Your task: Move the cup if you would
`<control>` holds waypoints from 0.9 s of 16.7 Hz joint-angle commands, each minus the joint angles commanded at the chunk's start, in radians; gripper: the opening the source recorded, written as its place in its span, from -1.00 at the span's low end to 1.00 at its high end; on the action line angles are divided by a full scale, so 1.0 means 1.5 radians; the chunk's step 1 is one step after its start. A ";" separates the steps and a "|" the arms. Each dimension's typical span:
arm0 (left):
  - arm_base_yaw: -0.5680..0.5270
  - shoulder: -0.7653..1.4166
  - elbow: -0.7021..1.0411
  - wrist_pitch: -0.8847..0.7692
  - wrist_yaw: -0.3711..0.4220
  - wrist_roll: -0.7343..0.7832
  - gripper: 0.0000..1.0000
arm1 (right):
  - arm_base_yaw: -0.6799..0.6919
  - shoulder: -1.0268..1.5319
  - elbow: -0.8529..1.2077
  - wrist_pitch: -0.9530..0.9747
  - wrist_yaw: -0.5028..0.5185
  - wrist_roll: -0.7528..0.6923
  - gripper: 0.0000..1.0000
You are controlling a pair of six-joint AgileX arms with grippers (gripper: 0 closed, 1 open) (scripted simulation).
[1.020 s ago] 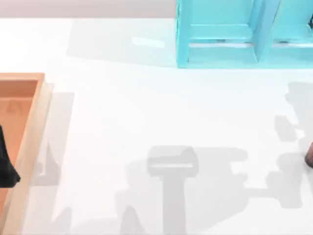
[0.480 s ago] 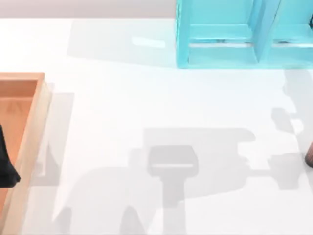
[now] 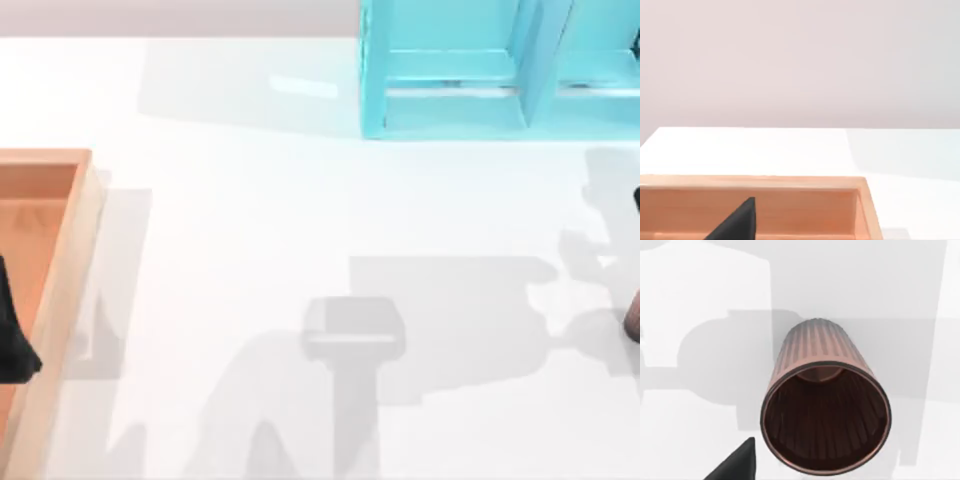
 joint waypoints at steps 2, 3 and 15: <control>0.000 0.000 0.000 0.000 0.000 0.000 1.00 | 0.000 0.017 -0.049 0.070 0.000 0.000 1.00; 0.000 0.000 0.000 0.000 0.000 0.000 1.00 | 0.000 0.024 -0.071 0.099 0.000 0.001 1.00; 0.000 0.000 0.000 0.000 0.000 0.000 1.00 | 0.001 0.037 -0.112 0.147 0.000 0.001 0.25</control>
